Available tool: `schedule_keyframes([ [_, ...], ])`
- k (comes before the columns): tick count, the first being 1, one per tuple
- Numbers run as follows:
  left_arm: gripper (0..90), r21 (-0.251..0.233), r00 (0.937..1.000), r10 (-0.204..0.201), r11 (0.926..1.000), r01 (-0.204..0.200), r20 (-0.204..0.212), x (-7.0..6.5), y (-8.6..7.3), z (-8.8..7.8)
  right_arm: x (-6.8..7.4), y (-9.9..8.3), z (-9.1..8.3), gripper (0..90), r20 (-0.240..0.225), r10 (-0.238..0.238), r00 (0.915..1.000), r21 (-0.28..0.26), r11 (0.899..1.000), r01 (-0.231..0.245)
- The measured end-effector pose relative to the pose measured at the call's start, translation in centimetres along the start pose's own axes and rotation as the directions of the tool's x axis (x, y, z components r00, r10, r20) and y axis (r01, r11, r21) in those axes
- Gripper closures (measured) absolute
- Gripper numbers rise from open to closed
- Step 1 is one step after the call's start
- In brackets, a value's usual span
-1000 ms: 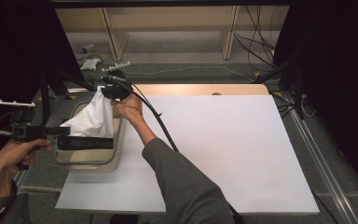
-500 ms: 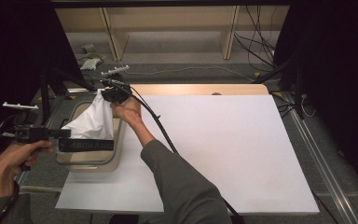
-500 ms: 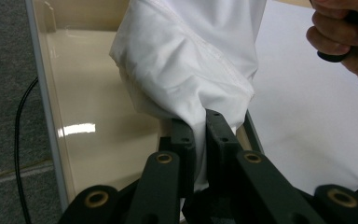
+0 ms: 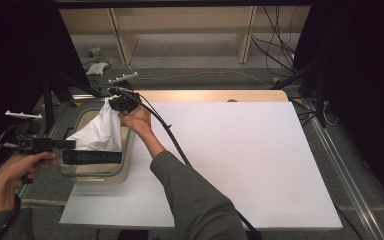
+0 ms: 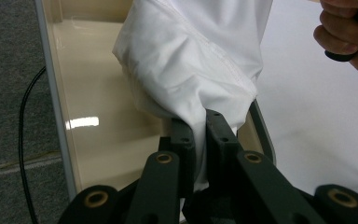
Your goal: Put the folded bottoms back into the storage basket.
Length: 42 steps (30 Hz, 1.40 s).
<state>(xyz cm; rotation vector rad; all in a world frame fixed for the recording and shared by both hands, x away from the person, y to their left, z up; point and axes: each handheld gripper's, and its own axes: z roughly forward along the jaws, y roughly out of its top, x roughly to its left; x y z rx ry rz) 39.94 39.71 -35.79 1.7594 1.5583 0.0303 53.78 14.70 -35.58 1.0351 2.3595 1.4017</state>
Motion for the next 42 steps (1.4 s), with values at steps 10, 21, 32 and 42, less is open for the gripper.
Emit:
schedule_keyframes([
  [10, 82.7, 0.017, 0.9999, -0.013, 0.9998, 0.013, -0.006, 0.5, -0.2, 0.7, 0.0, -0.5, 0.5, 83.5, 0.005, 0.005, 1.0, 0.01, 1.0, -0.006],
  [21, 40.0, 0.047, 0.999, -0.024, 0.9986, 0.026, -0.039, 0.7, -0.2, 1.0, -0.7, -0.2, 0.4, 42.7, 0.003, 0.03, 0.9995, 0.016, 0.999, -0.03],
  [32, 29.7, -0.053, 0.9784, 0.01, 0.9984, -0.021, -0.206, -0.3, 0.6, 0.0, -1.2, 0.9, -1.8, 35.5, -0.012, 0.015, 0.9998, -0.025, 1.0, -0.016],
  [42, 59.1, -0.092, 0.9669, 0.058, 0.9923, -0.083, -0.249, -1.5, 1.5, 2.9, -1.8, 1.0, -4.2, 32.0, -0.027, -0.003, 0.9996, -0.067, 0.998, 0.002],
])
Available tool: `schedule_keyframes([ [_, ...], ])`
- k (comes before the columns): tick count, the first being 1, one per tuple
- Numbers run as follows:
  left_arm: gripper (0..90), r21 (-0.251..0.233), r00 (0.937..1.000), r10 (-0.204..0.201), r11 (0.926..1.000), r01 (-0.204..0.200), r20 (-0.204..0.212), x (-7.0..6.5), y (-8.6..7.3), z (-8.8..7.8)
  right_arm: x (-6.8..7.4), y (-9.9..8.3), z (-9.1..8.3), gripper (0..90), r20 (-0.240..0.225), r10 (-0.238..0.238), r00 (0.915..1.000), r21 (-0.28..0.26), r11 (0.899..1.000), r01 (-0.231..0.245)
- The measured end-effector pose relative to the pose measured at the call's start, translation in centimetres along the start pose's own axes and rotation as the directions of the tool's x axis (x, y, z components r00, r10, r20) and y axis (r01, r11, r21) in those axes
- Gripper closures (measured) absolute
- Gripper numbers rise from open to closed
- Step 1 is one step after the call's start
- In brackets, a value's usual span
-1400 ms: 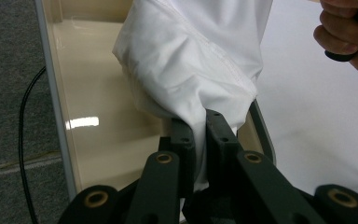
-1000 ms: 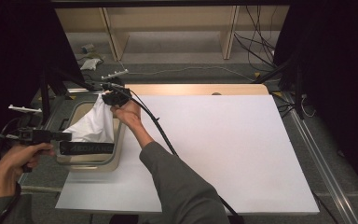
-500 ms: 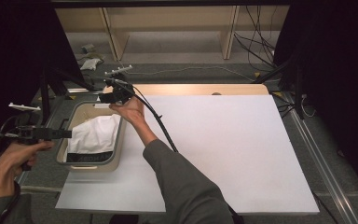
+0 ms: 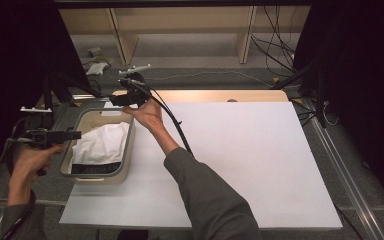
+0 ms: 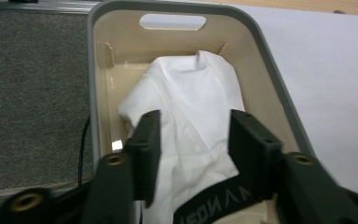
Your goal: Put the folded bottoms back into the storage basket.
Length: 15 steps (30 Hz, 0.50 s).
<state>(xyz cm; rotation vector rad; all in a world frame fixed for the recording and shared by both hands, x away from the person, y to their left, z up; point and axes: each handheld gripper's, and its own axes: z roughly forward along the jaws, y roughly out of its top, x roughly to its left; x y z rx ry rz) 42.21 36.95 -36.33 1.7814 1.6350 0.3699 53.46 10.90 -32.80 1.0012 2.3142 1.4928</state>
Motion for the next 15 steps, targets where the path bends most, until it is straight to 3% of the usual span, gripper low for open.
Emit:
schedule_keyframes([
  [3, 71.6, 0.04, 0.996, 0.018, 0.9991, -0.015, -0.088, -0.4, 0.2, 1.9, -0.3, -0.1, -1.1, 32.1, -0.013, -0.005, 0.9999, -0.013, 1.0, 0.005],
  [7, 85.6, 0.086, 0.9866, 0.022, 0.9962, -0.008, -0.162, -0.4, 0.7, 4.0, -0.8, -0.4, -2.8, 32.5, -0.023, -0.011, 0.9997, -0.032, 0.999, 0.01],
  [15, 89.1, 0.139, 0.9765, 0.033, 0.9904, -0.003, -0.213, -0.1, 1.2, 6.4, -2.1, -1.6, -6.1, 33.4, -0.033, -0.02, 0.9993, -0.049, 0.999, 0.019],
])
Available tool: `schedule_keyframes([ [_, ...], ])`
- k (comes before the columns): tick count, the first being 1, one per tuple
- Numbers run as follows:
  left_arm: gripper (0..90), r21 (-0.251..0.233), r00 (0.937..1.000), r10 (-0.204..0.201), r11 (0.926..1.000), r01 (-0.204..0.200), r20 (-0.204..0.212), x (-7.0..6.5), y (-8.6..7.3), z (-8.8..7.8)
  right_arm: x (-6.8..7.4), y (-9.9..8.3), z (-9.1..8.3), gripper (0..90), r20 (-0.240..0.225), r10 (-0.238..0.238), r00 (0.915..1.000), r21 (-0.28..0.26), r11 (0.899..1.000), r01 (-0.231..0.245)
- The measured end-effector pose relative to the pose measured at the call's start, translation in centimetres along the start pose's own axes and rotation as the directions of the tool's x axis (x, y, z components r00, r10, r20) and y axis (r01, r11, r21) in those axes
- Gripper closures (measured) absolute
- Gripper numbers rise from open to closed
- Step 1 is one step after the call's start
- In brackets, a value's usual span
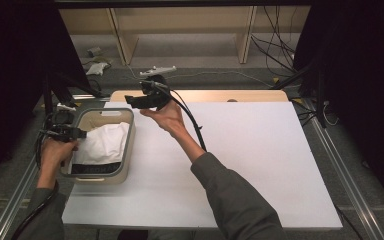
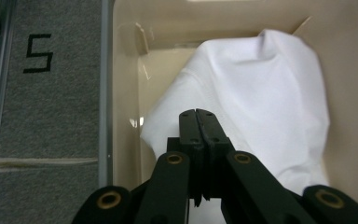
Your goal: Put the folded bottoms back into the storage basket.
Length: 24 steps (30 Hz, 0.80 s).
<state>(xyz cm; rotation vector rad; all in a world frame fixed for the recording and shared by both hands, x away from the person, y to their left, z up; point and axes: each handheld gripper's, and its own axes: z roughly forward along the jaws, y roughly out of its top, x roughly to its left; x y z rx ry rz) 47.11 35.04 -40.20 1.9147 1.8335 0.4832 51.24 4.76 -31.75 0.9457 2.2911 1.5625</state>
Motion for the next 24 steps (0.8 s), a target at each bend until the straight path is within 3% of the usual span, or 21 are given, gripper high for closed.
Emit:
schedule_keyframes([
  [7, 89.1, 0.079, 0.9991, -0.005, 0.9969, 0.008, -0.042, 0.2, -0.7, 2.8, -0.9, -1.1, -2.2, 34.1, -0.002, 0.007, 1.0, -0.015, 1.0, -0.007],
  [13, 89.1, 0.159, 0.9974, 0.01, 0.9873, 0.002, -0.071, 0.2, -1.4, 4.9, -1.2, -1.7, -3.6, 34.1, -0.01, 0.002, 0.9999, -0.024, 1.0, -0.002],
  [19, 88.9, 0.166, 0.994, 0.038, 0.9859, -0.021, -0.103, -0.4, -1.5, 5.5, -1.4, -2.1, -5.0, 34.2, -0.01, 0.004, 0.9999, -0.04, 0.999, -0.004],
  [24, 80.7, 0.14, 0.9974, 0.023, 0.99, -0.013, -0.068, -0.4, -1.5, 4.8, -1.4, -2.4, -6.2, 34.1, -0.02, 0.0, 0.9998, -0.059, 0.998, -0.001],
])
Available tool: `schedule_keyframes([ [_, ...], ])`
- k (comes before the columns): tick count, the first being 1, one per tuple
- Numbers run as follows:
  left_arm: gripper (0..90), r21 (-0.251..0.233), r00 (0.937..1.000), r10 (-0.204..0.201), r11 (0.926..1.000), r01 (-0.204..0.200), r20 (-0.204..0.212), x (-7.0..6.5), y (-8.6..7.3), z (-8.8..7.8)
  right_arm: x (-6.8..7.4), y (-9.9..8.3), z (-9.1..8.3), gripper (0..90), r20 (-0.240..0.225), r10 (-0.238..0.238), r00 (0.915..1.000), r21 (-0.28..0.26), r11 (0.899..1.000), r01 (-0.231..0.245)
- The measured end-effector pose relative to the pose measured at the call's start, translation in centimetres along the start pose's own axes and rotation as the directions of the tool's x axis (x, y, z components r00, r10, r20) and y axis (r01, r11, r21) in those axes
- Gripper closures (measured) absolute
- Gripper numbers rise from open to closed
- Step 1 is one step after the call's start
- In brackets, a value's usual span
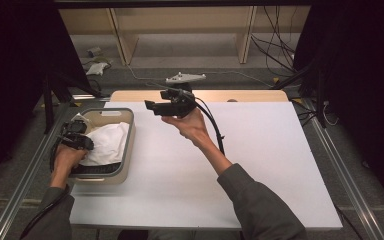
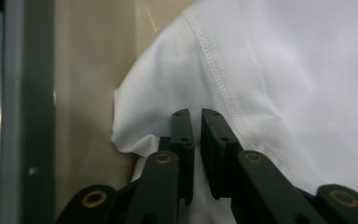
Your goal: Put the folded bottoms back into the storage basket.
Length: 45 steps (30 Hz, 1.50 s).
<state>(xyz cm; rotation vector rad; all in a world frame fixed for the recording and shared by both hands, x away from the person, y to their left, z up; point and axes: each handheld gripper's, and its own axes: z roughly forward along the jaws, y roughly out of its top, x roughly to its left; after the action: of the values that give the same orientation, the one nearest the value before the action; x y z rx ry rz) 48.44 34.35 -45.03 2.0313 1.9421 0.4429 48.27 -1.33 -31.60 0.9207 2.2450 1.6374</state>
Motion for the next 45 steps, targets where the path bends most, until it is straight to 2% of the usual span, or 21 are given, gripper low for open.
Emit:
schedule_keyframes([
  [1, 78.7, -0.023, 0.9995, -0.008, 0.9997, 0.009, 0.031, 0.1, 0.1, -0.7, 0.0, -0.1, -0.3, 34.1, -0.004, -0.003, 1.0, -0.008, 1.0, 0.003],
  [4, 72.8, -0.061, 0.997, -0.003, 0.9981, 0.008, 0.077, -0.1, 0.3, -1.8, 0.1, -0.3, -1.1, 34.1, -0.012, 0.001, 0.9999, -0.024, 1.0, -0.001],
  [7, 64.3, -0.075, 0.9901, 0.001, 0.9972, 0.01, 0.141, -0.5, 0.4, -2.6, 0.2, -0.5, -1.5, 34.0, -0.007, -0.011, 0.9999, -0.017, 1.0, 0.011],
  [11, 55.5, -0.094, 0.9852, 0.019, 0.9956, -0.003, 0.17, -1.0, 0.5, -3.5, -0.1, -0.8, -1.9, 33.6, -0.004, -0.004, 1.0, -0.014, 1.0, 0.004],
  [12, 52.7, -0.103, 0.9828, 0.018, 0.9947, 0.001, 0.184, -1.1, 0.5, -3.8, -0.2, -0.9, -2.0, 33.5, -0.004, -0.005, 1.0, -0.015, 1.0, 0.004],
  [13, 49.4, -0.111, 0.9773, 0.01, 0.9937, 0.014, 0.212, -1.1, 0.6, -4.1, -0.2, -1.0, -2.2, 33.5, -0.004, 0.0, 1.0, -0.014, 1.0, 0.0],
  [14, 48.1, -0.111, 0.9773, 0.01, 0.9937, 0.014, 0.212, -1.1, 0.6, -4.1, -0.3, -1.1, -2.3, 33.4, -0.003, -0.001, 1.0, -0.015, 1.0, 0.001],
  [15, 46.6, -0.126, 0.9694, 0.006, 0.9917, 0.026, 0.245, -1.3, 0.6, -4.6, -0.3, -1.2, -2.4, 33.4, -0.001, -0.002, 1.0, -0.017, 1.0, 0.002],
  [16, 44.5, -0.132, 0.9695, 0.008, 0.991, 0.025, 0.245, -1.5, 0.6, -4.8, -0.4, -1.3, -2.6, 33.4, 0.001, -0.002, 1.0, -0.013, 1.0, 0.002],
  [19, 38.1, -0.153, 0.9611, 0.013, 0.9878, 0.031, 0.276, -2.0, 0.6, -5.3, -0.6, -1.6, -3.2, 33.3, 0.008, 0.002, 1.0, -0.015, 1.0, -0.002],
  [22, 34.8, -0.176, 0.958, 0.025, 0.9841, 0.027, 0.286, -2.4, 0.5, -5.6, -1.0, -2.1, -3.6, 33.2, 0.017, 0.005, 0.9999, -0.014, 1.0, -0.004],
  [24, 32.5, -0.184, 0.9511, 0.031, 0.9826, 0.028, 0.307, -2.7, 0.5, -5.8, -1.2, -2.3, -3.8, 32.9, 0.02, 0.006, 0.9998, -0.013, 1.0, -0.006],
  [28, 28.2, -0.207, 0.9434, 0.05, 0.9782, 0.02, 0.328, -3.2, 0.5, -6.3, -1.8, -2.7, -4.4, 32.8, 0.025, 0.023, 0.9994, -0.027, 0.999, -0.022],
  [31, 26.0, -0.24, 0.9398, 0.071, 0.9707, 0.012, 0.334, -3.7, 0.6, -7.0, -2.1, -2.9, -4.8, 32.5, 0.028, 0.031, 0.9991, -0.034, 0.999, -0.03],
  [34, 24.0, -0.265, 0.9298, 0.086, 0.9643, 0.013, 0.358, -4.2, 0.7, -7.5, -2.4, -3.2, -5.2, 32.1, 0.034, 0.038, 0.9987, -0.039, 0.999, -0.037],
  [38, 21.3, -0.289, 0.926, 0.117, 0.9572, -0.009, 0.359, -5.2, 0.6, -8.1, -2.8, -3.8, -5.7, 30.7, 0.047, 0.043, 0.998, -0.045, 0.998, -0.041],
  [43, 19.4, -0.322, 0.912, 0.147, 0.9467, -0.018, 0.383, -6.3, 0.5, -8.6, -3.5, -4.7, -6.8, 28.4, 0.057, 0.064, 0.9963, -0.063, 0.996, -0.061],
  [45, 18.2, -0.337, 0.9096, 0.159, 0.9412, -0.023, 0.384, -6.6, 0.3, -8.9, -3.7, -5.1, -7.3, 27.5, 0.062, 0.069, 0.9957, -0.07, 0.995, -0.065],
])
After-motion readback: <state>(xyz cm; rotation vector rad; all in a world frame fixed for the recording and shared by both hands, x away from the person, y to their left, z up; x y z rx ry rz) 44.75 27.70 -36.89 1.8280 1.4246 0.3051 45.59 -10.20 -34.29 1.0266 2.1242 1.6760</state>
